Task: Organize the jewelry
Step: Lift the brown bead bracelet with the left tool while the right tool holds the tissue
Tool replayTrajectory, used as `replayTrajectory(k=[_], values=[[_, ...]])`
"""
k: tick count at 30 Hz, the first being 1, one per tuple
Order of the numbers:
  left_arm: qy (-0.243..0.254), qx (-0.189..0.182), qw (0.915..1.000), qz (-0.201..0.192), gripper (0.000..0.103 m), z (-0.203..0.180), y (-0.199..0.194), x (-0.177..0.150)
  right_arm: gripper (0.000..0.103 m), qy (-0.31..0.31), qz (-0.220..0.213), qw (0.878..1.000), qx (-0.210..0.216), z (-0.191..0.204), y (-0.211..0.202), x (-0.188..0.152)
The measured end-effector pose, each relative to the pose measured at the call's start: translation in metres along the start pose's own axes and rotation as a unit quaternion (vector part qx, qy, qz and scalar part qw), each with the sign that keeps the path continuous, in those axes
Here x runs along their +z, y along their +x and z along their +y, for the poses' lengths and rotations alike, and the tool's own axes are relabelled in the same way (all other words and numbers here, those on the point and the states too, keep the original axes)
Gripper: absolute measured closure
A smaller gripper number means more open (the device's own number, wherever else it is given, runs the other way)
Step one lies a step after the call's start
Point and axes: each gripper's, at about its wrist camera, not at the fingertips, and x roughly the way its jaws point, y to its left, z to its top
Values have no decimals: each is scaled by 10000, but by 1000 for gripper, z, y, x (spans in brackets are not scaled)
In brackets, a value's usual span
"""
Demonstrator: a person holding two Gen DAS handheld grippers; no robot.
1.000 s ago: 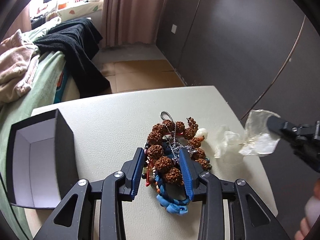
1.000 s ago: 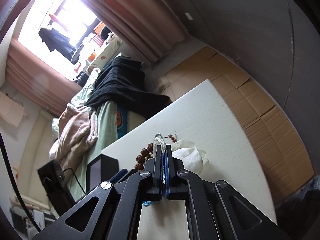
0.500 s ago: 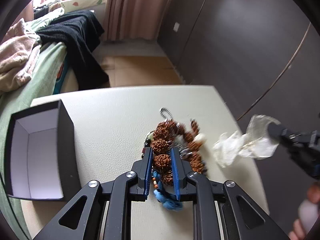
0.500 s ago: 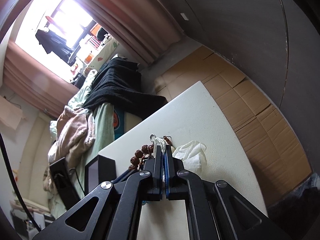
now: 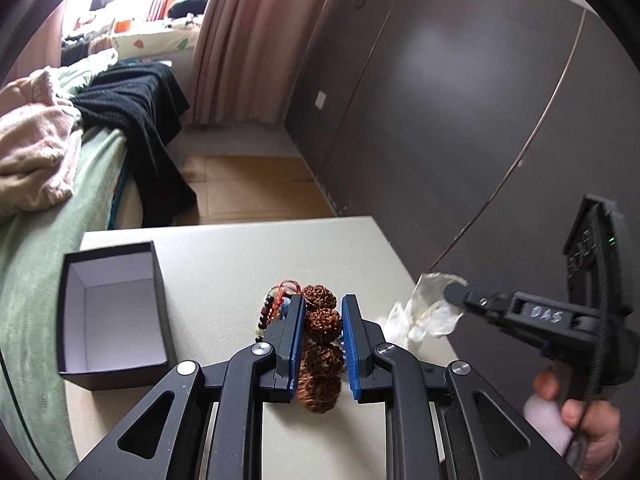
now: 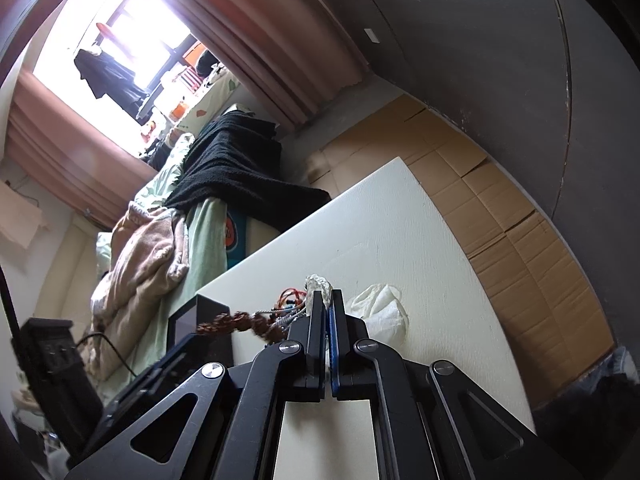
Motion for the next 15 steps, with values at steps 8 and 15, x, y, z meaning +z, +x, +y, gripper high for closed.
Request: replayTrajectory(k=[8, 15], values=[[-38, -27, 9988, -482, 84, -2, -46, 13, 100, -98, -20, 9999, 34, 3, -11, -8], [61, 100, 9967, -808, 84, -8, -77, 27, 100, -71, -45, 9998, 178, 7, -14, -8]])
